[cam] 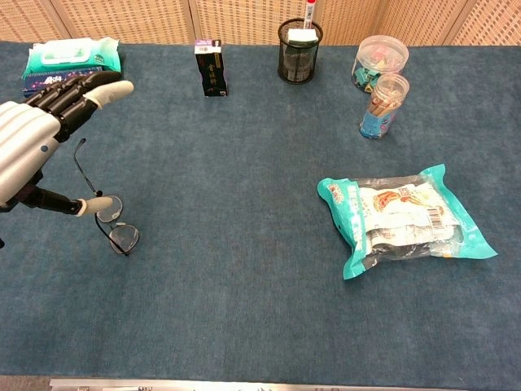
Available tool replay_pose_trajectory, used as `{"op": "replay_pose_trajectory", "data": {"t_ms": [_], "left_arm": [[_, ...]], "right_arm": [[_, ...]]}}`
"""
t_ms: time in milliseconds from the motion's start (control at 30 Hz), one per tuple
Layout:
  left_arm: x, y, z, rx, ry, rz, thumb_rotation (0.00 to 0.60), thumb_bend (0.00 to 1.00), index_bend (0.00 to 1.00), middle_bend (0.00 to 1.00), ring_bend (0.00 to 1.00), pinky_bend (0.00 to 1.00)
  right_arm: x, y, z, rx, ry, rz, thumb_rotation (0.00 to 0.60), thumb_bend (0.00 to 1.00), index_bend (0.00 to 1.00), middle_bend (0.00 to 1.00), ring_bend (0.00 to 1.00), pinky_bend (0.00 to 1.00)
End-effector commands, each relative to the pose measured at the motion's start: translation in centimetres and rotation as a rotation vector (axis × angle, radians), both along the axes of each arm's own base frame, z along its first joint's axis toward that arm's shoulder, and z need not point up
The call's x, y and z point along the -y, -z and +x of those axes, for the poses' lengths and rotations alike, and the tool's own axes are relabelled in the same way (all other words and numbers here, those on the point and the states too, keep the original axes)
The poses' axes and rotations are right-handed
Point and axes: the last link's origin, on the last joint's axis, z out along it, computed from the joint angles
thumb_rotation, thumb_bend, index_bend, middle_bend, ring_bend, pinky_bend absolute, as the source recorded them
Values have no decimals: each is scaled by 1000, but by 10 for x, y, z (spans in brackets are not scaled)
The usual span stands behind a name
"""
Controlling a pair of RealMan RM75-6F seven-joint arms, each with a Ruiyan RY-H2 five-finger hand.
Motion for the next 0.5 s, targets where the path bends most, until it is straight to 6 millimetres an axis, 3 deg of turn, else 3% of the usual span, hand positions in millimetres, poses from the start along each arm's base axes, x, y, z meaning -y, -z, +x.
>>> {"op": "replay_pose_trajectory", "data": {"t_ms": [33,500], "left_arm": [[-6,5,-2,-9,-18,-1,600,0,0,0,0,77],[-13,15,-14,-31,-53,-2,600,0,0,0,0,76]], "right_arm": [[0,1,0,-1,0,3,600,214,525,422,288,287],[1,2,-1,-5,2,7,600,213,526,422,288,287]]}}
